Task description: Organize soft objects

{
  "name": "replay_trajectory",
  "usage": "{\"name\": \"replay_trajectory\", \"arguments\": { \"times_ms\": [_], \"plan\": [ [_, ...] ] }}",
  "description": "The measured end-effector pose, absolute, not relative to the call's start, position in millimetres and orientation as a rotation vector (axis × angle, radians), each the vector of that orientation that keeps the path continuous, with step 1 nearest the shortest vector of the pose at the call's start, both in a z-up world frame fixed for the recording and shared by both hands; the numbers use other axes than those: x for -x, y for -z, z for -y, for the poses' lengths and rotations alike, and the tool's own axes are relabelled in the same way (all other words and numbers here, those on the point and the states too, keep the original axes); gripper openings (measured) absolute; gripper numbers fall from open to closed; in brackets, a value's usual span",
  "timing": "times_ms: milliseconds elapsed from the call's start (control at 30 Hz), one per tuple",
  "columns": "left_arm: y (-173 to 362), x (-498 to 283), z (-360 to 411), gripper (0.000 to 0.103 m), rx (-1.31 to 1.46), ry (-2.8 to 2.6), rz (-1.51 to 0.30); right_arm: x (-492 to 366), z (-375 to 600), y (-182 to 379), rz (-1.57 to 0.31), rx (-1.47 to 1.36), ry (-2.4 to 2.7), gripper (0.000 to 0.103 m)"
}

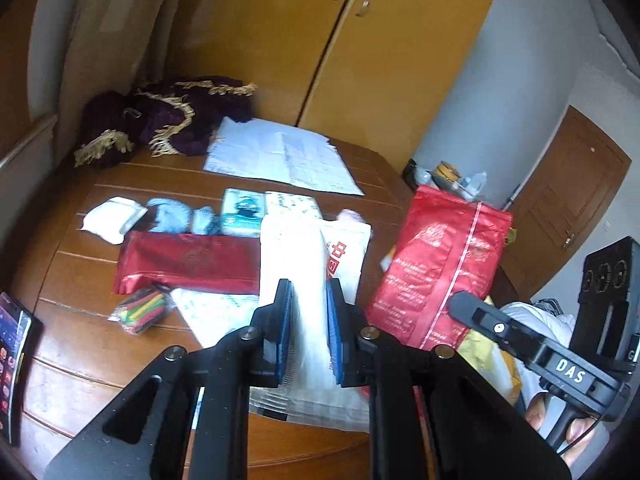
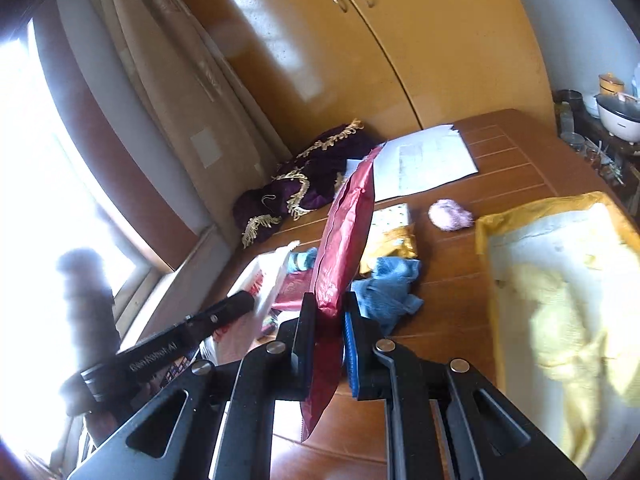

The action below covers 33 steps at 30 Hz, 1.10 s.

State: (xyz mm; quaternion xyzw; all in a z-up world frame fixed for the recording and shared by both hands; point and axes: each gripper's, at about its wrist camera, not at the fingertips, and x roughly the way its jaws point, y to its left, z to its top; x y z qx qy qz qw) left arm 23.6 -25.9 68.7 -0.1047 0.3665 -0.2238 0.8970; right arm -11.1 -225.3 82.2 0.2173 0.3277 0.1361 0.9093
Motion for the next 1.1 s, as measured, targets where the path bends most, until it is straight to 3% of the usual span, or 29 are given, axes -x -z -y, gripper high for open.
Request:
{"name": "replay_trajectory", "arguments": {
  "times_ms": [567,1100],
  "plan": [
    [-80.7,-30.2,177.3,0.014,0.181,0.729,-0.833,67.4,356.8,-116.3,-0.664,-0.412,-0.146,0.013],
    [-34.3,-55.2,234.8,0.014,0.15,0.677,-0.963,26.0,400.0,-69.0,-0.824,-0.414,-0.066,0.013]
  ]
}}
